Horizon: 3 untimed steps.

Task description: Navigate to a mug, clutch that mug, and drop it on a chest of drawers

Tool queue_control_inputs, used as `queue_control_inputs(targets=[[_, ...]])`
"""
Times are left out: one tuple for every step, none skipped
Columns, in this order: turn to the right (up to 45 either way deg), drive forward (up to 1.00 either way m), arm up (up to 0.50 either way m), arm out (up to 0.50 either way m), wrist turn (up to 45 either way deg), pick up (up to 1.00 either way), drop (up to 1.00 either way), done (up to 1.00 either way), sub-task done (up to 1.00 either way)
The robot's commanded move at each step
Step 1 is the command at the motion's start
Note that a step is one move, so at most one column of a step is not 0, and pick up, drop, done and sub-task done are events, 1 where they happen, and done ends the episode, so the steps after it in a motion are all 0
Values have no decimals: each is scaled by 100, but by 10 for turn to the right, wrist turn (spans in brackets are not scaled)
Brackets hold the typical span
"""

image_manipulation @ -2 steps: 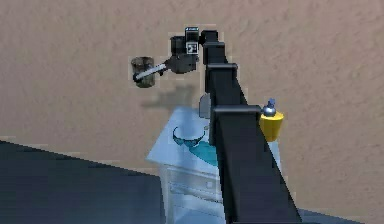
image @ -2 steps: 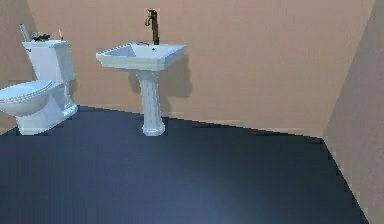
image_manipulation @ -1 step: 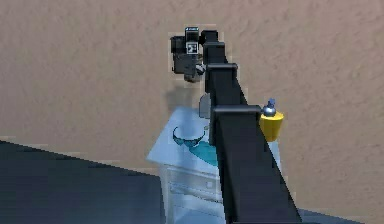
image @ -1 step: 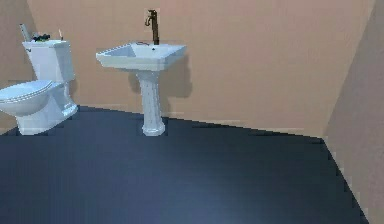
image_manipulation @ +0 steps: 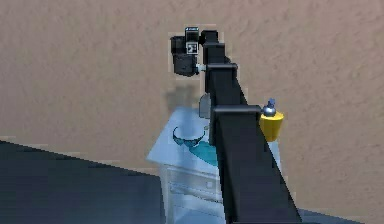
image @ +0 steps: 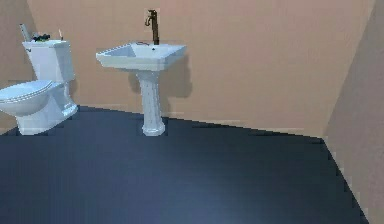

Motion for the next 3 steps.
queue_control_inputs(targets=[[0, 0, -30, 0, 0, 0, 0, 0, 0], [0, 0, 0, 0, 0, 0, 100, 0, 0], [0, 0, 0, -10, 0, 0, 0, 0, 0]])
